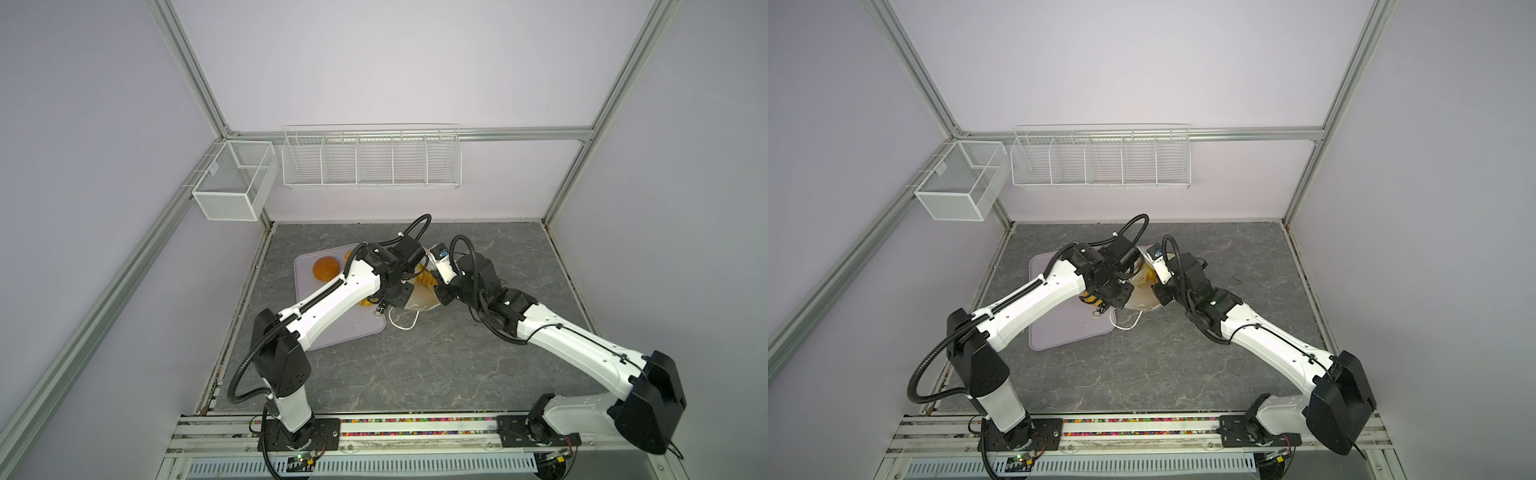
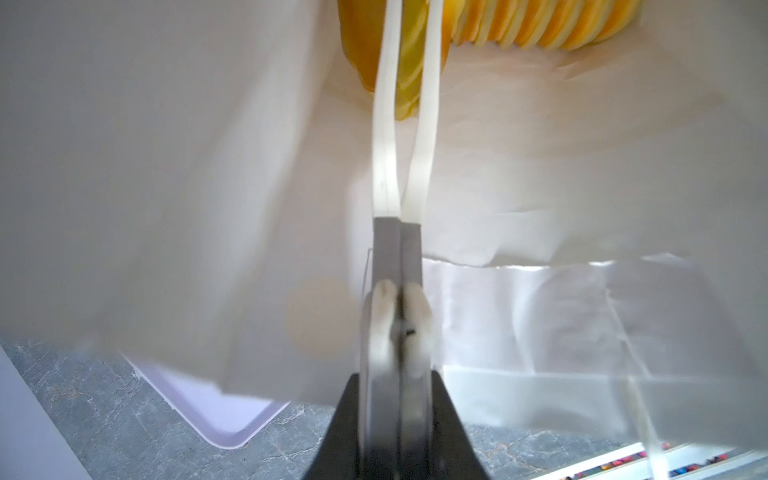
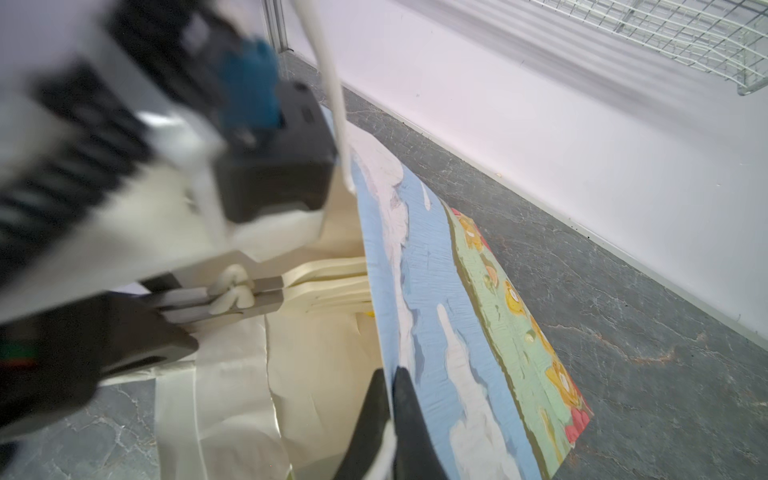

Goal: Take the fake bread out of the paper bag
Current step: 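Pull the striped yellow bread out of the bag with the left gripper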

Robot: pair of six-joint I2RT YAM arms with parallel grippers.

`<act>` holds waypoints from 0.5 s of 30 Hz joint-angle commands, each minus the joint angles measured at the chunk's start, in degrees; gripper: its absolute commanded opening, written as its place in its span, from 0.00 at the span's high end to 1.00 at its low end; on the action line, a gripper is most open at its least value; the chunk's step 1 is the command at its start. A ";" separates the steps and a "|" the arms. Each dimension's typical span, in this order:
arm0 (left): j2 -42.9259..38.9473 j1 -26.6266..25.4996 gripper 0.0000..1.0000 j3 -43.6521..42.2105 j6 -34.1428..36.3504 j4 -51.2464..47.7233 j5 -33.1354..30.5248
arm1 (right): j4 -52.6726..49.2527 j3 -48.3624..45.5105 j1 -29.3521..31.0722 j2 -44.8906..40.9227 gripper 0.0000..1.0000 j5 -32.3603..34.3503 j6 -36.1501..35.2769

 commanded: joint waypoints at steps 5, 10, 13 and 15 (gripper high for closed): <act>-10.29 -0.26 0.92 -1.38 0.18 -2.36 3.18 | -1.14 3.00 0.43 1.65 0.93 2.10 -0.54; -16.82 -0.25 0.93 -3.72 0.82 -4.01 5.86 | -2.00 4.77 0.37 2.78 0.93 3.52 -0.02; -21.51 -0.28 0.93 -5.67 1.02 -5.06 7.18 | -2.48 5.78 0.31 3.39 0.94 4.61 0.69; -24.51 -0.22 0.94 -6.82 1.05 -5.82 7.88 | -2.49 6.27 0.33 3.88 0.93 4.62 0.84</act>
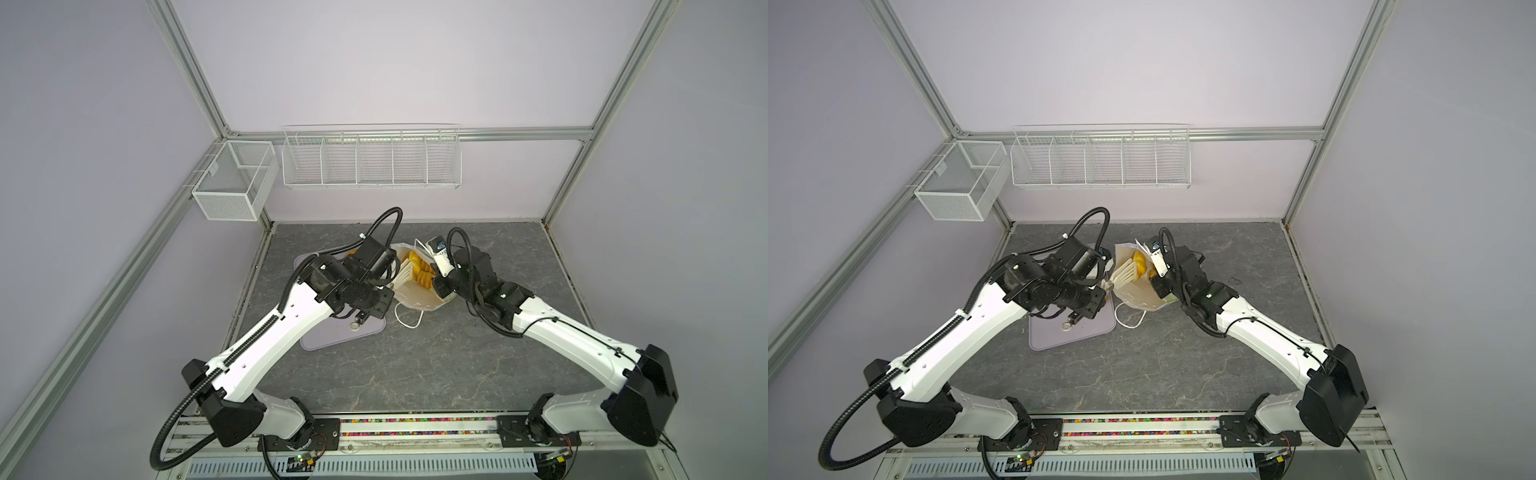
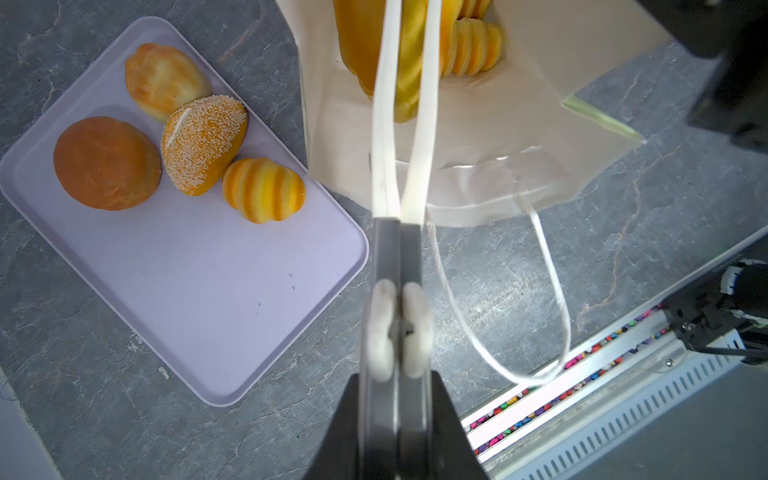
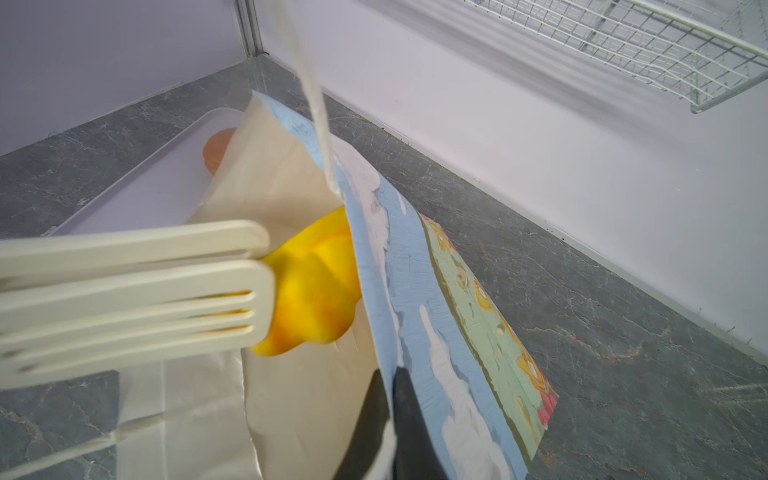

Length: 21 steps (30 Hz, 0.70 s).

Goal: Take the fake bread out of the paper bag
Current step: 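Pull the striped yellow bread out of the bag with the left gripper, then lower the striped yellow bread onto the lavender tray and open the tongs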

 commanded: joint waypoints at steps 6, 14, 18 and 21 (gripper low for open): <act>-15.27 -0.21 0.94 -4.55 -2.14 -0.99 1.25 | -1.04 3.12 0.23 2.15 0.93 1.56 0.98; -27.01 5.10 0.94 -10.65 -11.81 -0.15 -1.84 | -2.06 4.15 -0.09 2.43 0.93 3.89 0.45; -29.02 10.67 0.95 -18.51 -17.63 1.07 -1.92 | -2.74 4.71 -0.21 2.41 0.93 3.98 0.36; -30.73 17.41 0.96 -28.67 -20.67 9.86 7.73 | -2.93 4.47 -0.24 2.03 0.93 4.06 0.32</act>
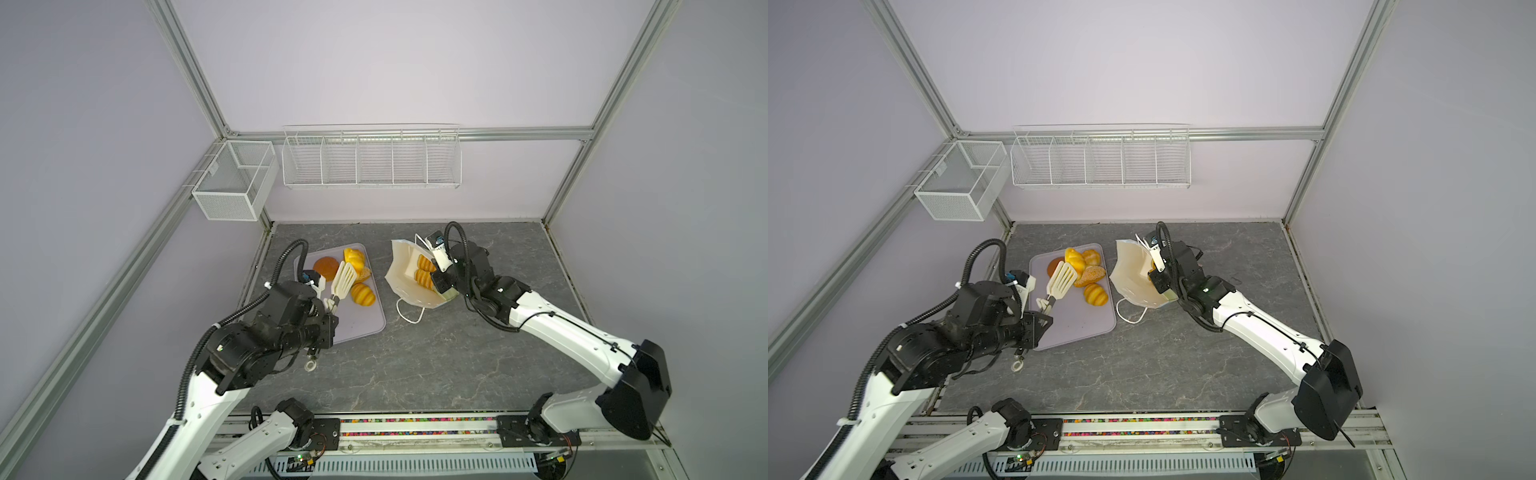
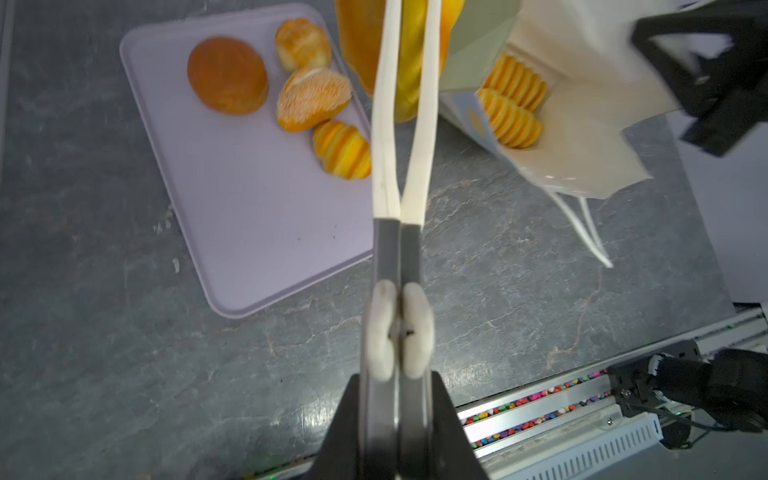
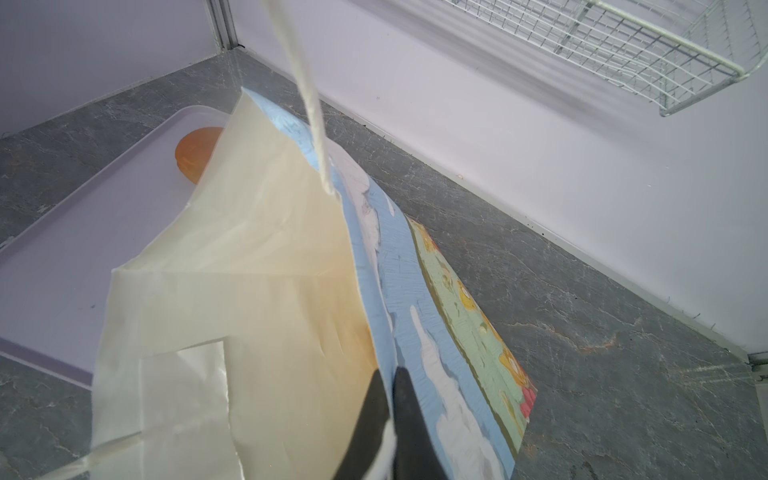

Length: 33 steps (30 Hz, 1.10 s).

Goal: Take the fake bread out of the paper bag
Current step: 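Lower the striped yellow bread onto the lavender tray and open the tongs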

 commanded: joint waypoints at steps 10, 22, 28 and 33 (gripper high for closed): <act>0.21 25.10 0.99 -25.63 -11.27 31.47 29.54 | -0.53 -1.02 -0.32 -2.08 0.93 0.43 -0.38; 6.96 35.14 1.00 -32.43 -17.42 47.97 36.26 | -0.56 -1.82 -1.24 -3.52 0.93 -0.10 -2.01; 11.21 37.81 1.00 -33.14 -19.66 54.05 38.49 | 0.12 -2.47 -1.86 -3.20 0.94 -0.47 -1.71; 15.81 39.48 1.00 -33.67 -22.30 60.96 41.27 | 0.47 -2.88 -2.12 -3.17 0.93 -0.67 -1.57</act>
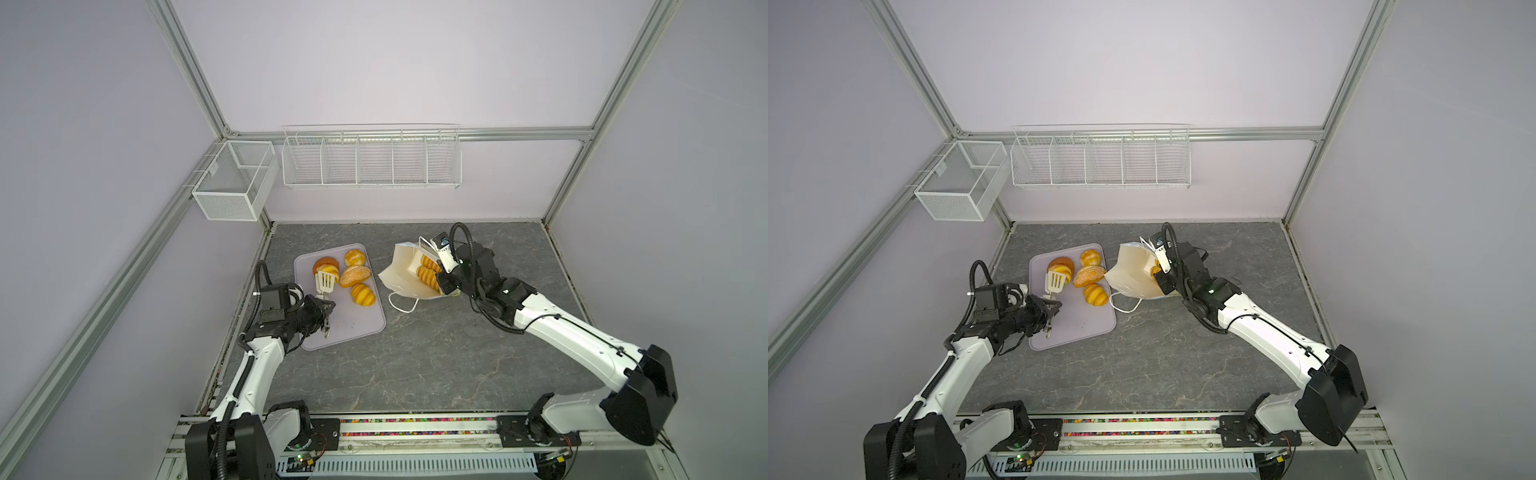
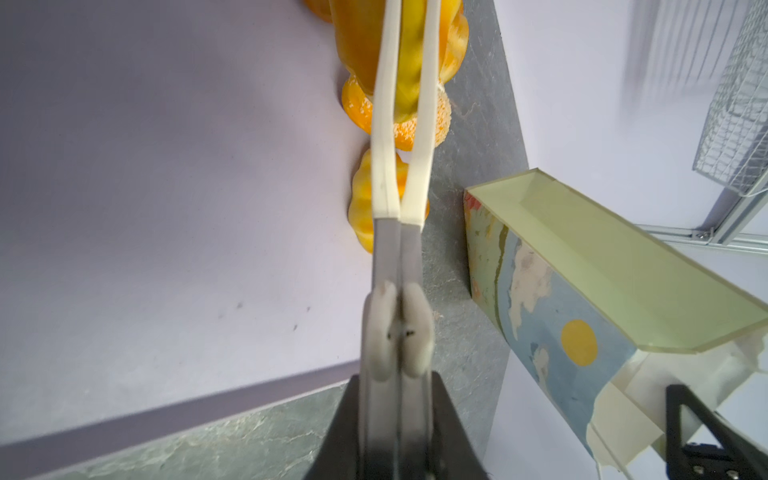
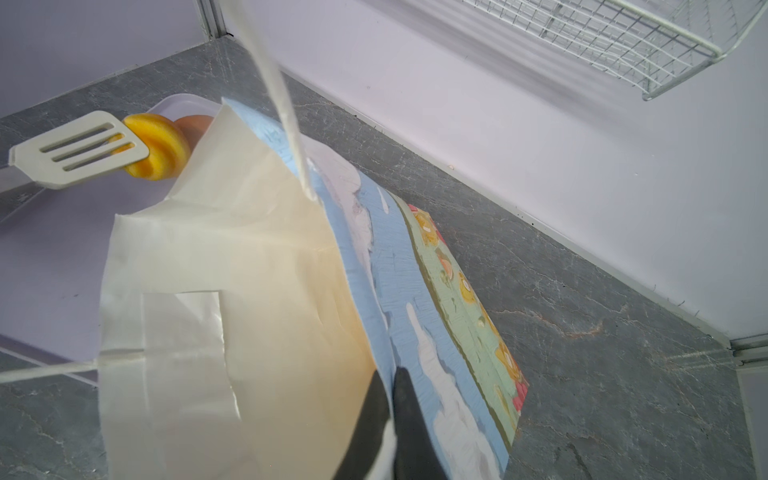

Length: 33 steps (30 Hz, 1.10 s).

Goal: Take the fake bread out of the paper bag
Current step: 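Lower the striped yellow bread onto the lavender tray and open the tongs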

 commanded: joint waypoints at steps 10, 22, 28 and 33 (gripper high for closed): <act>12.26 1.95 1.00 1.99 -4.49 18.54 9.34 | 0.91 -0.83 -0.59 -1.69 0.93 -0.27 -0.70; 13.88 2.27 0.97 -0.83 -5.18 18.04 9.58 | 0.38 -1.09 -0.59 -1.73 0.93 -0.66 0.05; 12.15 2.63 0.89 -2.98 -4.40 13.04 7.92 | 0.57 -0.91 -0.62 -1.59 0.93 -1.33 0.24; 9.97 3.30 0.78 -3.69 -3.24 8.54 6.04 | 0.58 -1.08 -0.59 -1.75 0.93 -1.49 0.24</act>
